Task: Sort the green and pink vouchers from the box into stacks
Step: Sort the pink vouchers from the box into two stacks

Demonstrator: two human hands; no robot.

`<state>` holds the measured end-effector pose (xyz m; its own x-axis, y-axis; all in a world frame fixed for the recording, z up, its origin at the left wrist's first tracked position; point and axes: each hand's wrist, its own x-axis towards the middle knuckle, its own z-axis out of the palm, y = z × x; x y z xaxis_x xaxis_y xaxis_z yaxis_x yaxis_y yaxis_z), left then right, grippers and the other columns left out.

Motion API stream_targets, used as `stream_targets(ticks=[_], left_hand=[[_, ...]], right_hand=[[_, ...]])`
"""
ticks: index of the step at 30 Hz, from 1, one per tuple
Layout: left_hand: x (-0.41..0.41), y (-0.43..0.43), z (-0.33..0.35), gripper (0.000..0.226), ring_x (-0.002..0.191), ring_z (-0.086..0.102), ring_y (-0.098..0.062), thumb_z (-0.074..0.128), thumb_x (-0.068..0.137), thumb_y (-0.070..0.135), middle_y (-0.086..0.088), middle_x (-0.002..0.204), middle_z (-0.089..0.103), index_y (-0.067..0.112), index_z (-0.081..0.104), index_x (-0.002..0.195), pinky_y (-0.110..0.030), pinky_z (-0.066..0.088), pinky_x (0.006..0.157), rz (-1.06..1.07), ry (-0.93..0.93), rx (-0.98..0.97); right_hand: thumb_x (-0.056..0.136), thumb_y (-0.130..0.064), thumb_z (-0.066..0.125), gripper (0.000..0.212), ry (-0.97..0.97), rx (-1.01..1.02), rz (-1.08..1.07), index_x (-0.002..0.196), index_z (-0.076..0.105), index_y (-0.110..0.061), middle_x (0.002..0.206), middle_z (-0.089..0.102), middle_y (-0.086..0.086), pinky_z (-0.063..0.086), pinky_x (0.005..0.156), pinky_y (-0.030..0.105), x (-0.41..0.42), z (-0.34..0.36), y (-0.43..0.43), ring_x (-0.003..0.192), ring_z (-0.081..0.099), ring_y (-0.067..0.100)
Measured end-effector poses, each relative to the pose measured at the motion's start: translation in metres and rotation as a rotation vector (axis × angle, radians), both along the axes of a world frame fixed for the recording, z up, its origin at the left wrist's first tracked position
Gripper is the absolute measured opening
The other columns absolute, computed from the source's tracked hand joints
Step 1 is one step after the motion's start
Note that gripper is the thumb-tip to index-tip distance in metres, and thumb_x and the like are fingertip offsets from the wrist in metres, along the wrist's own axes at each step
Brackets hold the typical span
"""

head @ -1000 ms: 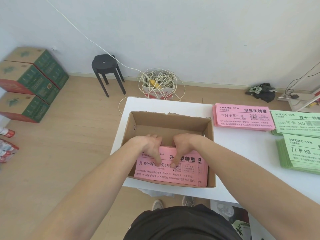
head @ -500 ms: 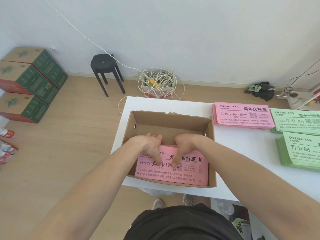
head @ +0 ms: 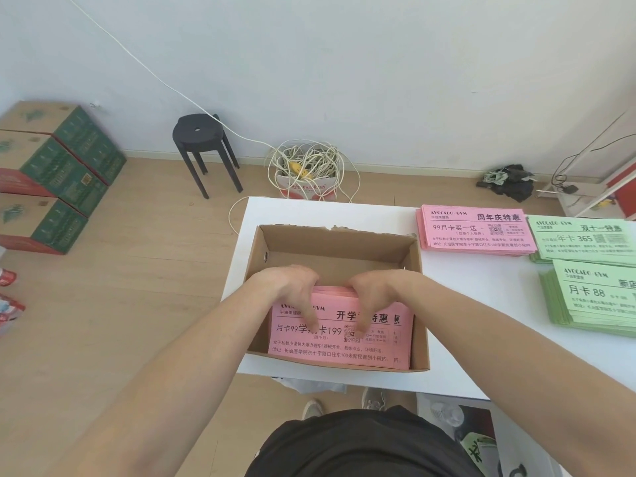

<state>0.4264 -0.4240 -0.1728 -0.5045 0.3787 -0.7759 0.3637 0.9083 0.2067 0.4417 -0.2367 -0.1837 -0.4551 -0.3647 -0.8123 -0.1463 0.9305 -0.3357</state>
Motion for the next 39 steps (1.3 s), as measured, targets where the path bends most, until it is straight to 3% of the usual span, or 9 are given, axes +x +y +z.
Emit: stream_targets(ticks=[8,14,18,23,27,31,36,39], left_hand=[[-0.005,-0.010,0.023,0.063,0.084,0.071,-0.015,0.093,0.058,0.048,0.003,0.097,0.073,0.017,0.064,0.104,-0.031,0.061,0.072,0.023,0.016,0.065],[-0.043,-0.013,0.099,0.060,0.081,0.066,-0.011,0.094,0.053,0.049,0.010,0.091,0.068,0.026,0.058,0.095,-0.029,0.051,0.065,0.001,0.240,0.188],[-0.058,0.024,0.142,0.060,0.080,0.065,-0.015,0.093,0.050,0.052,0.011,0.087,0.067,0.028,0.053,0.087,-0.032,0.049,0.064,-0.071,0.381,0.277],[-0.047,0.116,0.157,0.071,0.083,0.062,-0.018,0.089,0.047,0.061,0.009,0.090,0.065,0.025,0.055,0.098,-0.037,0.054,0.071,-0.217,0.546,0.388],[-0.016,0.195,0.143,0.075,0.086,0.061,-0.020,0.086,0.050,0.065,0.008,0.095,0.063,0.027,0.053,0.106,-0.035,0.045,0.063,-0.347,0.602,0.432],[0.018,0.253,0.108,0.074,0.084,0.059,-0.020,0.084,0.053,0.065,0.006,0.093,0.062,0.025,0.051,0.106,-0.034,0.042,0.064,-0.416,0.635,0.436],[0.048,0.285,0.053,0.070,0.091,0.065,-0.025,0.079,0.063,0.060,0.003,0.099,0.068,0.022,0.050,0.115,-0.034,0.038,0.069,-0.455,0.720,0.414],[0.059,0.291,0.025,0.062,0.092,0.065,-0.024,0.074,0.065,0.058,0.004,0.099,0.069,0.021,0.051,0.109,-0.036,0.036,0.073,-0.449,0.769,0.386]], right_hand=[[0.048,-0.048,0.096,0.076,0.086,-0.051,-0.023,0.113,0.063,-0.027,0.102,0.072,-0.011,0.059,0.088,0.037,-0.006,0.030,-0.002,0.092,0.070,0.013],[0.049,-0.045,0.096,0.082,0.307,-0.060,-0.114,0.120,0.057,-0.028,0.102,0.067,-0.014,0.057,0.087,0.037,-0.032,0.112,0.002,0.093,0.067,0.013],[0.055,-0.037,0.096,0.064,0.447,-0.021,-0.201,0.105,0.056,-0.034,0.094,0.066,-0.017,0.053,0.070,0.030,-0.025,0.170,0.037,0.085,0.064,0.007],[0.050,-0.041,0.095,0.068,0.601,0.157,-0.368,0.105,0.058,-0.032,0.094,0.067,-0.015,0.056,0.076,0.035,0.016,0.200,0.117,0.087,0.065,0.014],[0.050,-0.043,0.094,0.066,0.649,0.263,-0.485,0.102,0.053,-0.036,0.085,0.060,-0.017,0.044,0.060,0.027,0.068,0.192,0.179,0.081,0.061,0.014],[0.052,-0.050,0.090,0.070,0.680,0.349,-0.538,0.111,0.054,-0.036,0.092,0.064,-0.014,0.049,0.068,0.031,0.108,0.152,0.228,0.084,0.061,0.016],[0.062,-0.052,0.083,0.061,0.705,0.358,-0.554,0.110,0.047,-0.040,0.089,0.062,-0.014,0.049,0.068,0.030,0.141,0.088,0.258,0.080,0.059,0.016],[0.065,-0.050,0.077,0.057,0.738,0.347,-0.544,0.112,0.047,-0.038,0.091,0.063,-0.011,0.050,0.067,0.031,0.153,0.052,0.267,0.079,0.060,0.019]])
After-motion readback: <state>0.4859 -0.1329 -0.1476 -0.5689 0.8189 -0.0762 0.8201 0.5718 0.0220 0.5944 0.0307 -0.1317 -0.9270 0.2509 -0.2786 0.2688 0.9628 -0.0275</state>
